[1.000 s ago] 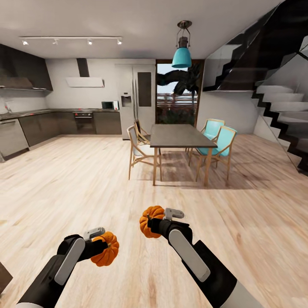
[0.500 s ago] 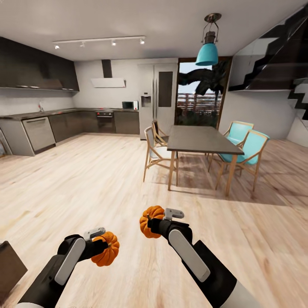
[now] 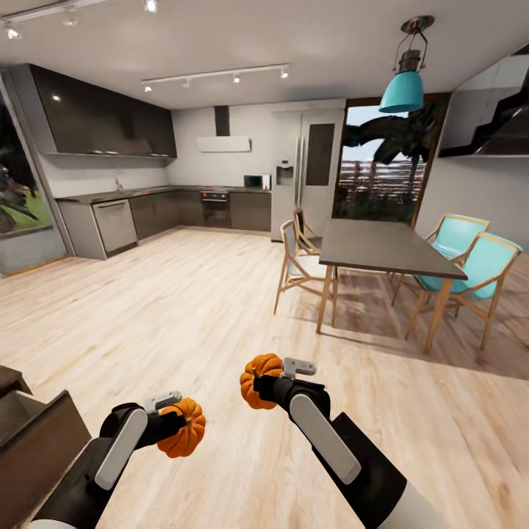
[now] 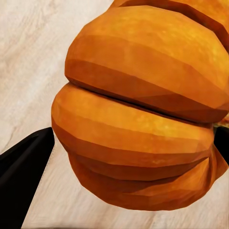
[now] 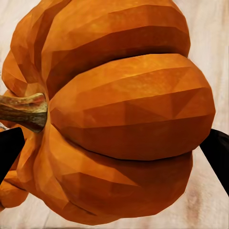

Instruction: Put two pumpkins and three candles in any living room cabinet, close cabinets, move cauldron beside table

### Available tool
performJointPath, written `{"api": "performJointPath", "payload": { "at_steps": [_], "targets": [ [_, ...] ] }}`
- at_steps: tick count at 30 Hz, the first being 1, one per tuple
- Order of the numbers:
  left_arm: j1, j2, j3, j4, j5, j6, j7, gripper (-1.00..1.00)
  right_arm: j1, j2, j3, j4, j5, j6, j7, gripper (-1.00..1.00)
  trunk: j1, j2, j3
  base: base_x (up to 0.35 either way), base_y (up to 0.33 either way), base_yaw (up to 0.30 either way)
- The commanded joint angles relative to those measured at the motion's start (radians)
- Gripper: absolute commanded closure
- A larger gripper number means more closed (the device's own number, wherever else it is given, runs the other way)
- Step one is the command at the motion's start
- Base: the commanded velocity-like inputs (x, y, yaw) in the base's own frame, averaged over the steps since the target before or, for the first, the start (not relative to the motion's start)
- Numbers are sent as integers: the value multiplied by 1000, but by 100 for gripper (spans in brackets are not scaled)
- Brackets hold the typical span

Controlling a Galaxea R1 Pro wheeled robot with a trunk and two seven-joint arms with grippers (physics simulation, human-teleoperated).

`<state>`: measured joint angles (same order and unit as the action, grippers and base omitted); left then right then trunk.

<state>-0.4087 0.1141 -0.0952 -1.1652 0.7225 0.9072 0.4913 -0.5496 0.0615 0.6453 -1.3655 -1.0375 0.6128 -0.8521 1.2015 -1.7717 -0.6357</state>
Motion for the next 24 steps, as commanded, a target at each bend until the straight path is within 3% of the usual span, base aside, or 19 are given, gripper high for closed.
{"api": "performJointPath", "payload": {
  "at_steps": [1, 5, 14, 24],
  "targets": [
    [-1, 1, -3, -1, 10, 1, 12, 100, -1, 0, 1, -1, -5, 2, -8, 100, -4, 7, 2, 0, 0, 291],
    [-1, 1, -3, 1, 11, 1, 12, 100, -1, 0, 1, 0, -5, 2, -8, 100, -19, 35, 15, 0, 0, 291],
    [-1, 1, -4, -1, 13, 1, 12, 100, -1, 0, 1, 3, -4, 2, -8, 100, -19, 35, 15, 1, -13, 291],
    [-1, 1, -3, -1, 15, 1, 12, 100, -1, 0, 1, 8, -4, 1, -8, 100, -19, 35, 15, 106, -193, 291]
  ]
}}
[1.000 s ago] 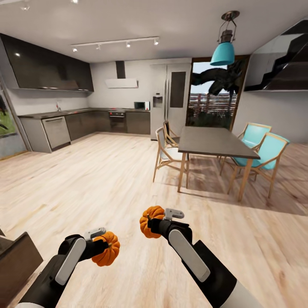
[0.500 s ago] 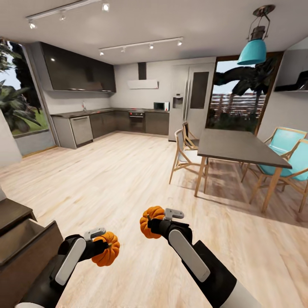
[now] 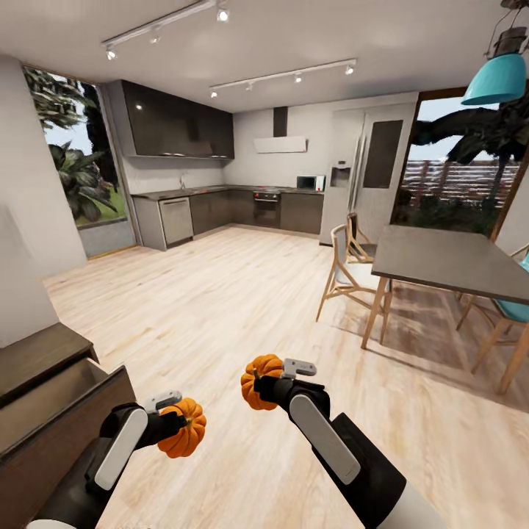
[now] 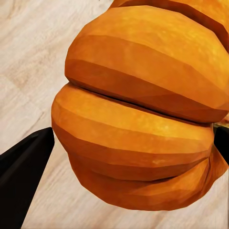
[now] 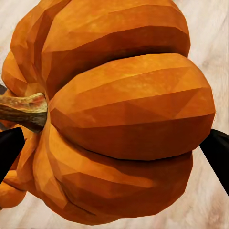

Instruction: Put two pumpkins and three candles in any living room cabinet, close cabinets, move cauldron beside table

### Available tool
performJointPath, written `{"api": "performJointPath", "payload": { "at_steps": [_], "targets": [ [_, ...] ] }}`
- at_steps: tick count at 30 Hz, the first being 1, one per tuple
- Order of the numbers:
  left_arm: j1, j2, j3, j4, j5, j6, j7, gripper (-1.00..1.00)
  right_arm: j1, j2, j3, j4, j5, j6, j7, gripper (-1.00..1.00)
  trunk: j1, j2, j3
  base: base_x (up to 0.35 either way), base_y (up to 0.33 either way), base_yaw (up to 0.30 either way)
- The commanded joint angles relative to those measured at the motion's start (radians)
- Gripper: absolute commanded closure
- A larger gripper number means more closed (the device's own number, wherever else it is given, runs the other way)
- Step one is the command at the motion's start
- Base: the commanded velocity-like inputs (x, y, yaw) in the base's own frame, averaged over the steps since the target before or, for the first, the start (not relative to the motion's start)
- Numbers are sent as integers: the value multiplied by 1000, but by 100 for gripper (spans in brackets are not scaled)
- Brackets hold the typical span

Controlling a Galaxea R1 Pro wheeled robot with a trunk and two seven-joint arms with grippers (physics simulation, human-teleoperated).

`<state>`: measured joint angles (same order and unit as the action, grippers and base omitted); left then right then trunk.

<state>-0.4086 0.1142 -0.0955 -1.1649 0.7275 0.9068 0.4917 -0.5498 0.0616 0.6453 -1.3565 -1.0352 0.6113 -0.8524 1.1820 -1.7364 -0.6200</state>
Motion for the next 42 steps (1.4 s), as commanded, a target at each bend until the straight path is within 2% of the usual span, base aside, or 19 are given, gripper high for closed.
{"api": "performJointPath", "payload": {
  "at_steps": [1, 21, 35, 42],
  "targets": [
    [-1, 1, -3, -1, 10, 1, 11, 100, -1, 0, 1, -1, -6, 2, -8, 100, 0, -1, -1, 137, -234, 291],
    [-1, 1, -1, -1, 9, 1, 11, 100, -1, 4, 2, -2, -6, 2, -8, 100, 0, -1, -1, 180, -192, 291],
    [-1, 1, -1, -4, 7, 1, 11, 100, -1, 8, 2, -1, -5, 2, -8, 100, 0, -1, -1, 19, -23, 291],
    [-1, 0, -3, -3, 8, 1, 11, 100, -1, 9, 2, 0, -6, 2, -10, 100, -27, 48, 16, 0, 0, 279]
  ]
}}
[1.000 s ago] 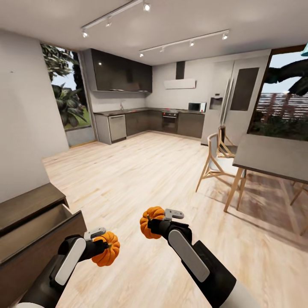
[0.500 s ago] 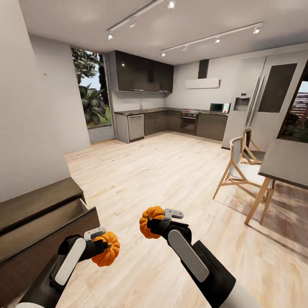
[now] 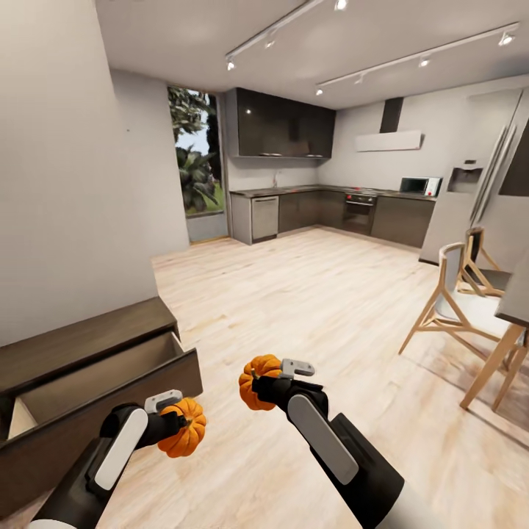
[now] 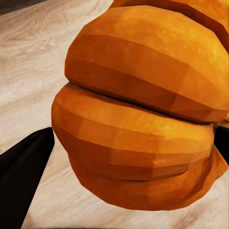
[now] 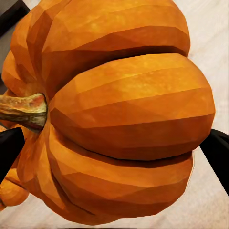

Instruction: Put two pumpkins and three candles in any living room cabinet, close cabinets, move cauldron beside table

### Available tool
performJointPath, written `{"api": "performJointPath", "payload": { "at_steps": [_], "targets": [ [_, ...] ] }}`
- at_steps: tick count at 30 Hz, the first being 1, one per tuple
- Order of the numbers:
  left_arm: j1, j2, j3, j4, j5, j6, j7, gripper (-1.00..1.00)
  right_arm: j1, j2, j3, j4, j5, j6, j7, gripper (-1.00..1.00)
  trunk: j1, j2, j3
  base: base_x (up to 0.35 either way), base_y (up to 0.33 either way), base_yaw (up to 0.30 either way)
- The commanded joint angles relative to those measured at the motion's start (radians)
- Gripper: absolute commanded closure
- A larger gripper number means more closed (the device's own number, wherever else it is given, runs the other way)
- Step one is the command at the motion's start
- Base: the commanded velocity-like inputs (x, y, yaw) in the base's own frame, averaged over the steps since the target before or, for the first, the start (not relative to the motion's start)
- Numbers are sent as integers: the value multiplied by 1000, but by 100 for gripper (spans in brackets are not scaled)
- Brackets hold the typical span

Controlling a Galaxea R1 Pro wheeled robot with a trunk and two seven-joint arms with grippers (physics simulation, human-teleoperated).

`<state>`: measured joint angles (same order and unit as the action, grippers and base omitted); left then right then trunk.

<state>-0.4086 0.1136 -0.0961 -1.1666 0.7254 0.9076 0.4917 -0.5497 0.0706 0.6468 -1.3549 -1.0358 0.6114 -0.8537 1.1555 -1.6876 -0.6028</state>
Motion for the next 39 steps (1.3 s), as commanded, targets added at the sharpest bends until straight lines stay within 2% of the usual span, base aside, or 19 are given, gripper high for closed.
{"api": "performJointPath", "payload": {
  "at_steps": [1, 15, 28, 39],
  "targets": [
    [-1, 0, -3, -1, 11, 1, 11, 100, -1, -1, 1, -1, -6, 2, -8, 100, -4, 7, 1, 0, 0, 269],
    [-1, 0, -4, 1, 11, 1, 11, 100, -1, -3, 0, -3, -5, 2, -8, 100, -58, 105, 38, 0, 0, 164],
    [-1, 1, -1, 0, 9, 1, 11, 100, -1, 0, 1, 3, 5, 2, -8, 100, -58, 105, 30, 0, -11, 260],
    [-1, 1, 0, 1, 8, 1, 11, 100, -1, 0, 1, 3, 6, 2, -8, 100, -58, 105, 24, 0, -167, 266]
  ]
}}
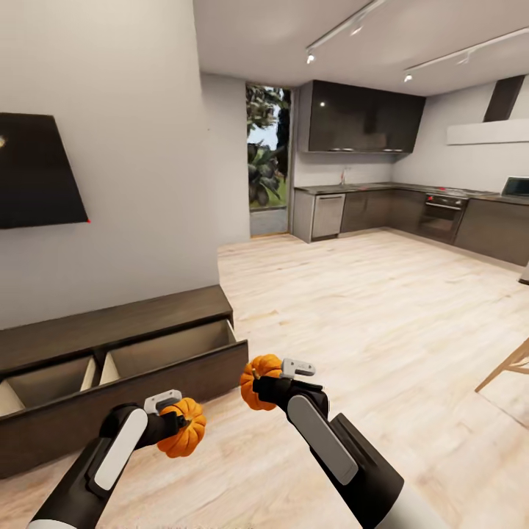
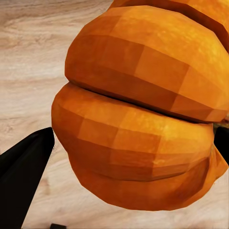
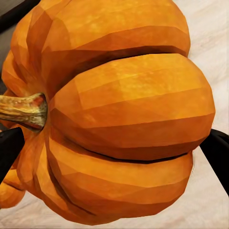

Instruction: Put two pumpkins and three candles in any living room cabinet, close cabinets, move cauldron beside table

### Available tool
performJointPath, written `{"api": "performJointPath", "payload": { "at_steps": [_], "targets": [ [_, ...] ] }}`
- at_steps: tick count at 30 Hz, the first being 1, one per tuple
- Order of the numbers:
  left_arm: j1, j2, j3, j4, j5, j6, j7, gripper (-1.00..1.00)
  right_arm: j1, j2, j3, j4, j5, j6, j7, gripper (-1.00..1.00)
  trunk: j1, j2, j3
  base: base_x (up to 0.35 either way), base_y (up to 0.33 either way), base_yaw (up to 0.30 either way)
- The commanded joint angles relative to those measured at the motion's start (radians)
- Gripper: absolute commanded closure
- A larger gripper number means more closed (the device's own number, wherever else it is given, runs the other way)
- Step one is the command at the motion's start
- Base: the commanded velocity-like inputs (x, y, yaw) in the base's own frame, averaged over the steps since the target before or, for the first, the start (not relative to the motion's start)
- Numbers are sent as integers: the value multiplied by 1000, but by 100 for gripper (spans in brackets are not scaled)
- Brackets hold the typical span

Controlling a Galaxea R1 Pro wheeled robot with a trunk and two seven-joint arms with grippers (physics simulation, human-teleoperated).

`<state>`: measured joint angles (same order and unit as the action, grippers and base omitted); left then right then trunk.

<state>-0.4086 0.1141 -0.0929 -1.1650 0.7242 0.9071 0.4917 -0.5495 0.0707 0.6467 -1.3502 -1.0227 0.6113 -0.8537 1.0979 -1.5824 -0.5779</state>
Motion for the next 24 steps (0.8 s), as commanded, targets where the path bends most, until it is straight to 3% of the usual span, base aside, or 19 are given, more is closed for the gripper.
{"api": "performJointPath", "payload": {
  "at_steps": [1, 24],
  "targets": [
    [-1, 1, -3, -1, 10, 1, 11, 100, -1, 0, 1, -1, -7, 2, -8, 100, 0, -1, -2, 0, -27, 266],
    [-1, 1, -2, -1, 9, 1, 11, 100, -1, 0, 1, 0, -7, 1, -8, 100, 0, -1, -16, 0, -2, 266]
  ]
}}
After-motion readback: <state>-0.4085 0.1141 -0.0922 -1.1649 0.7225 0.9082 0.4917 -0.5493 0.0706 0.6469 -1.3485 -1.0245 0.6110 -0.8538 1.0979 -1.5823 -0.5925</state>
